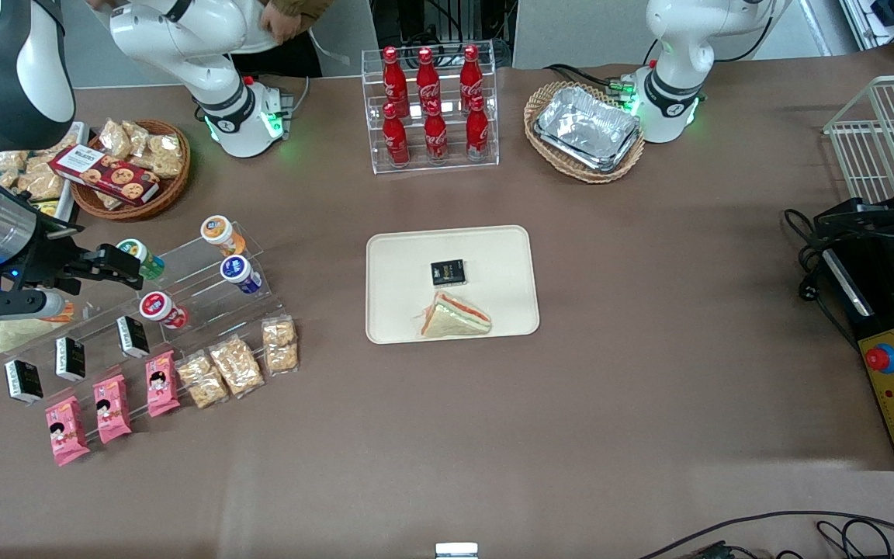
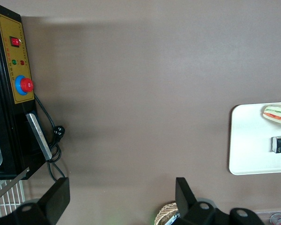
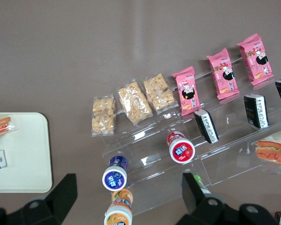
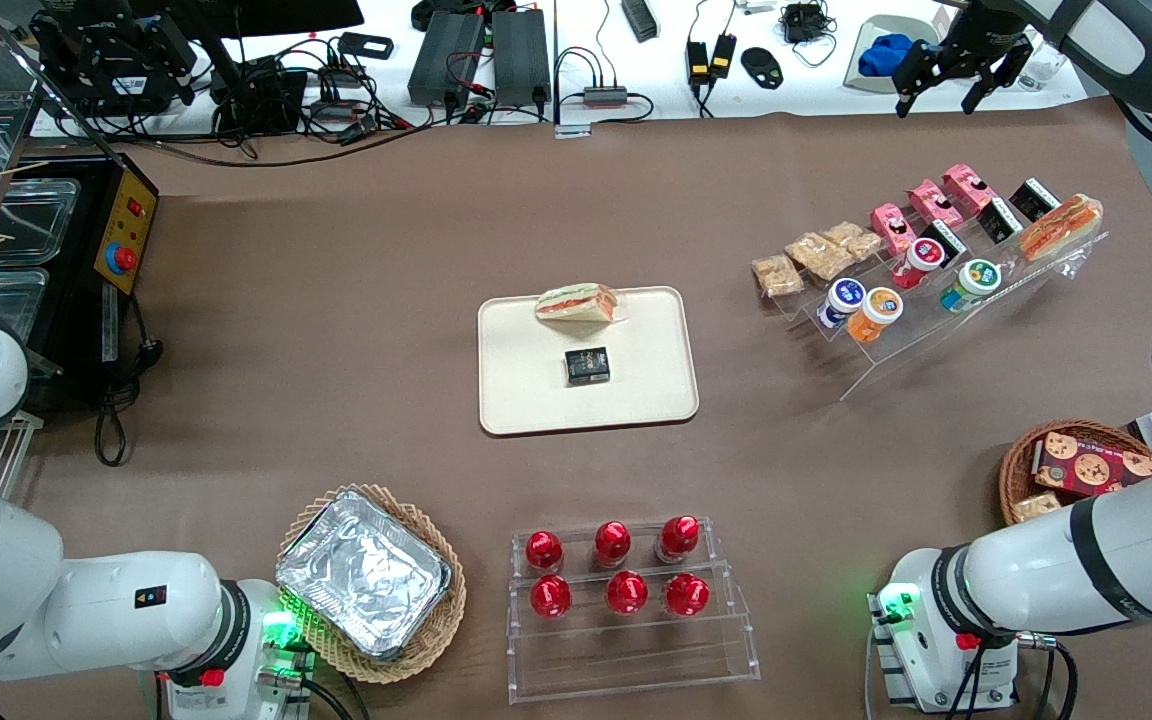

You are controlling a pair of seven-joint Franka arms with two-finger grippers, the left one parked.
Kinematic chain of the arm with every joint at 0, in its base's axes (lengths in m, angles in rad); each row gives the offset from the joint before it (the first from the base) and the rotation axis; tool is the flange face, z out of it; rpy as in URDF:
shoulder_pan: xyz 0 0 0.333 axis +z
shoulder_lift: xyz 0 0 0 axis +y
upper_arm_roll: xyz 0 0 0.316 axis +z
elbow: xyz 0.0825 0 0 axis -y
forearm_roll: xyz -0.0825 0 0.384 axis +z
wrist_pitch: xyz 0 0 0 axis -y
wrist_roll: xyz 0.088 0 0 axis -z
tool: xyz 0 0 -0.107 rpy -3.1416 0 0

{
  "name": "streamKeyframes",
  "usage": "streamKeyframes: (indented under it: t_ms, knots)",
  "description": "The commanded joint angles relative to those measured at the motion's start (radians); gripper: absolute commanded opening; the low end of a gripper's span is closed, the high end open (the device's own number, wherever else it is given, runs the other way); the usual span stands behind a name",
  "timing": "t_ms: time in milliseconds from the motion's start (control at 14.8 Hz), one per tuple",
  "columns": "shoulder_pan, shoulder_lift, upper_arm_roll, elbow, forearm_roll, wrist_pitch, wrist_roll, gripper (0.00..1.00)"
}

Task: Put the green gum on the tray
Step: 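Move the right gripper over the green-lidded gum tub on the rack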

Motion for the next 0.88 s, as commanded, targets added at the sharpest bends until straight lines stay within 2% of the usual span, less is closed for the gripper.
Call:
streamKeyframes:
  t_ms: [0,271,474,812]
  knots:
    - [-0.007,0.003,0.005,0.016,-0.007,-0.002,0.005,1.0]
    - [-0.027,-0.002,-0.005,0.017,-0.01,-0.005,-0.035,1.0]
    - [-0.078,-0.005,-0.036,0.017,0.002,-0.006,-0.251,1.0]
    - [-0.176,-0.03,-0.049,0.005,0.007,-0.023,-0.466,1.0]
